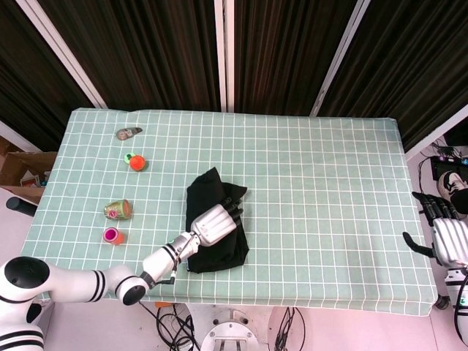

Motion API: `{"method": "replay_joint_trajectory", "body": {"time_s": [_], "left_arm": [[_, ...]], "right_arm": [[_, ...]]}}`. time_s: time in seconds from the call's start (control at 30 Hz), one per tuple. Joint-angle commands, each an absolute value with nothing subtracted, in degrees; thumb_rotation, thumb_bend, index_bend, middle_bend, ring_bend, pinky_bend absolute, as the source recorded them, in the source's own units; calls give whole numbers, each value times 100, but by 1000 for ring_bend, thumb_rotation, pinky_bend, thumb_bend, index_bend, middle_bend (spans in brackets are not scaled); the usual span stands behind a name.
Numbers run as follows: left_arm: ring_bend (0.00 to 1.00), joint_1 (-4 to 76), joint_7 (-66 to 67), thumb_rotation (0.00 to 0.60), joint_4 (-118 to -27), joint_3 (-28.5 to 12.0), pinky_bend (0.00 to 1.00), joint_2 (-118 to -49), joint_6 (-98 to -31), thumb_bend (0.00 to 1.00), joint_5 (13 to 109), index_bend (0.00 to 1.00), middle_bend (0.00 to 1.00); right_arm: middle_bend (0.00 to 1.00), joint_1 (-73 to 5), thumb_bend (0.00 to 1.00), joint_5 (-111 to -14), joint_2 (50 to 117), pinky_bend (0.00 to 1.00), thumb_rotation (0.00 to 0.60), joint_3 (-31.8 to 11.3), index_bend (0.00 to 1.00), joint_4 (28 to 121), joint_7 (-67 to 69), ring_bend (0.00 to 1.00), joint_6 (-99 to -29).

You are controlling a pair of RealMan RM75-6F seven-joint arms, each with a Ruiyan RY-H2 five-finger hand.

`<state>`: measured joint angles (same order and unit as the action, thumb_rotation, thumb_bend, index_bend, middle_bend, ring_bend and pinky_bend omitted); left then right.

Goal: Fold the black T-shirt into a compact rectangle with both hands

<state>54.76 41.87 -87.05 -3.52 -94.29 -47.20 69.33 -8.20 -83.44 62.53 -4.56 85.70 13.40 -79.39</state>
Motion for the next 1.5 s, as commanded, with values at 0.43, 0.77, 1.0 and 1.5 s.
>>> {"method": "replay_joint_trajectory", "body": {"time_s": [0.43, 0.77, 1.0, 1.5], "left_arm": [[44, 4102, 1488, 600, -10176, -327, 164, -7937, -7006, 205, 8497, 219, 112], [44, 3176, 1107, 600, -9853, -151, 163, -7286, -7735, 212, 8227, 219, 113], [44, 2752, 1122, 600, -9772, 60, 163, -7242, -7965, 258, 8357, 219, 113], [44, 2205, 1158, 600, -9666, 369, 162, -7326, -7967, 307, 8595, 219, 113]], "right_arm": [[158, -1062, 318, -8890, 6070, 126, 600, -418, 141, 8952, 1345, 81, -7892], [161, -2371, 658, -9413, 6177, 126, 600, -674, 142, 9869, 822, 81, -6563], [150, -3847, 827, -8894, 6926, 111, 600, -1226, 135, 10204, 95, 67, -4855], [140, -5993, 843, -6362, 9402, 99, 600, -1664, 125, 8075, -980, 58, -3207]]}}
